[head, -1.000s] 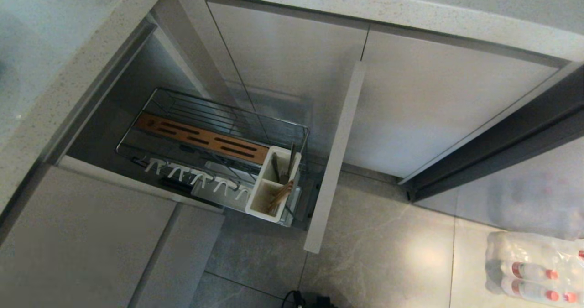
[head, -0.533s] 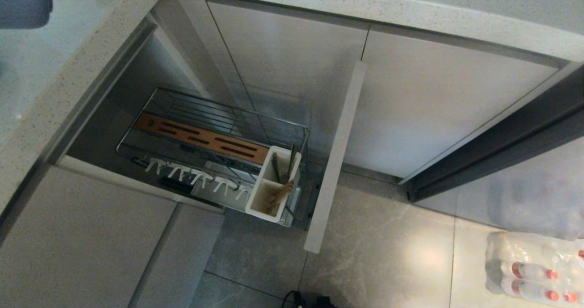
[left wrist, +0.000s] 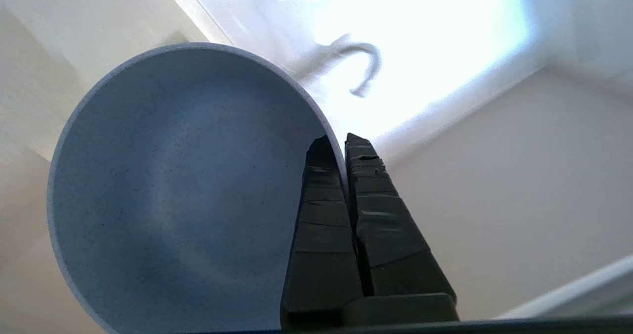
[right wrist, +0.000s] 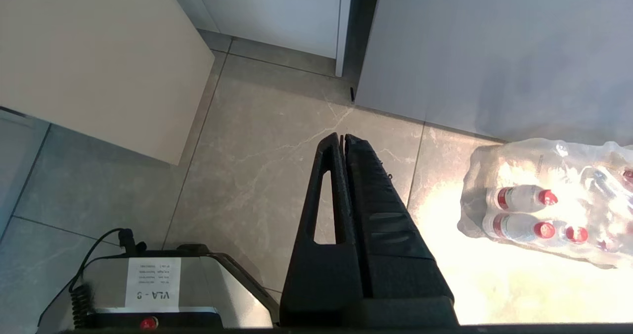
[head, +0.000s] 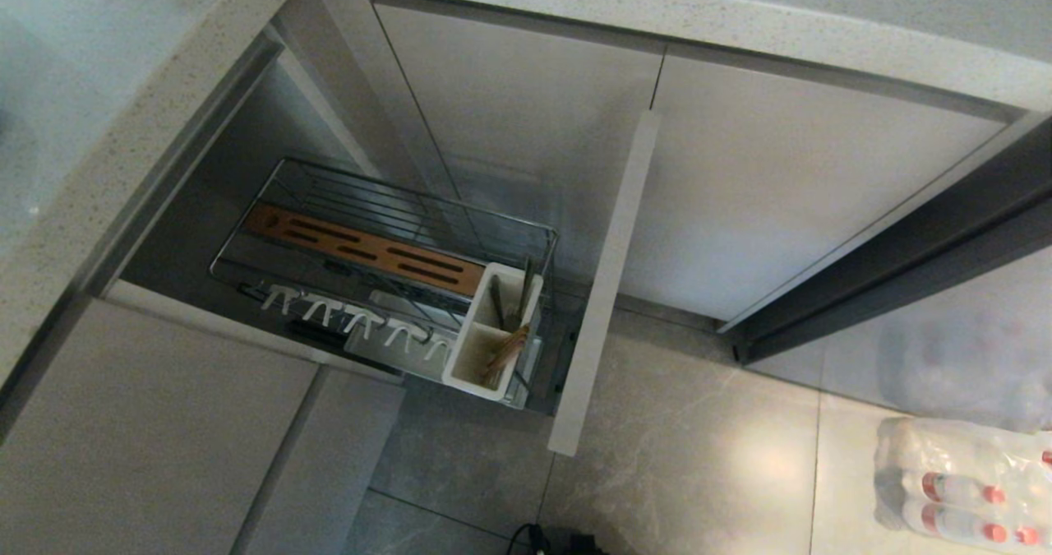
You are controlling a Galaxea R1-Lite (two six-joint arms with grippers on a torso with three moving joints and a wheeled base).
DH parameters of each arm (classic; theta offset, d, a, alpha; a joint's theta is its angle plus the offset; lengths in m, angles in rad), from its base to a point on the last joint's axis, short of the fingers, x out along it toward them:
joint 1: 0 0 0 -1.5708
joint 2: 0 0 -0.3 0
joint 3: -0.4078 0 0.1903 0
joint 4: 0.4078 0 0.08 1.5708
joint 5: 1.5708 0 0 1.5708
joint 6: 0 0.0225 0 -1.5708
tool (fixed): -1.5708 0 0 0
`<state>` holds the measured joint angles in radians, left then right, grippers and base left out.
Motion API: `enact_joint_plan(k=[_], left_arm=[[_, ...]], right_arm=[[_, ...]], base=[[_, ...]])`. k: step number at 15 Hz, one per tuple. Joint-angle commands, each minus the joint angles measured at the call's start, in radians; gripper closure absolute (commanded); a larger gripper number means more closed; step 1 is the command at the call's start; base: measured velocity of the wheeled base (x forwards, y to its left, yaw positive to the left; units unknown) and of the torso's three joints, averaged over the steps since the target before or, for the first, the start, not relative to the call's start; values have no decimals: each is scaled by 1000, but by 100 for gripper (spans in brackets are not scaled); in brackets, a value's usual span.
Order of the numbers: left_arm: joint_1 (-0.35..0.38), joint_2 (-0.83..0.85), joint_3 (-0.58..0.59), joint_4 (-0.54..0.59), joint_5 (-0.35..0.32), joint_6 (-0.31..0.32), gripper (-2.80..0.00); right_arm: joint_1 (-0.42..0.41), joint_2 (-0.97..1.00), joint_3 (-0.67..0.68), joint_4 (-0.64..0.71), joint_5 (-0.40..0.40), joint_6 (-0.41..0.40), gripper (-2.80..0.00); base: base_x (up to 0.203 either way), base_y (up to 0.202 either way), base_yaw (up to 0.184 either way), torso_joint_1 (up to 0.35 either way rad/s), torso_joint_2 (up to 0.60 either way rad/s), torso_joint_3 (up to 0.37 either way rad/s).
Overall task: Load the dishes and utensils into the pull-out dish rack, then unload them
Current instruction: Pick up the bowl and place it in the cupboard
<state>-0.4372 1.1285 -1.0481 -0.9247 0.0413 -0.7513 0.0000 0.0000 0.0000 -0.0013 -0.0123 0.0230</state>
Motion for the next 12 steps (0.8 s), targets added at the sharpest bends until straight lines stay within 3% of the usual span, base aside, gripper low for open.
enact_joint_plan(k=[1, 3, 8, 10, 12], left_arm=[[-31, 12, 6, -6, 1, -76, 0], [-57, 24, 39, -9, 9, -131, 0], [-78, 143, 66, -10, 122, -157, 0], [-104, 186, 68, -10, 142, -250, 0], [-163, 224, 68, -16, 178, -288, 0]], right_arm=[[0, 0, 0, 0, 0, 0, 0], [0, 0, 0, 0, 0, 0, 0], [0, 0, 0, 0, 0, 0, 0], [0, 0, 0, 0, 0, 0, 0], [0, 1, 0, 0, 0, 0, 0]], base=[[0, 0, 0, 0, 0, 0], [0, 0, 0, 0, 0, 0], [0, 0, 0, 0, 0, 0], [0, 0, 0, 0, 0, 0], [0, 0, 0, 0, 0, 0]])
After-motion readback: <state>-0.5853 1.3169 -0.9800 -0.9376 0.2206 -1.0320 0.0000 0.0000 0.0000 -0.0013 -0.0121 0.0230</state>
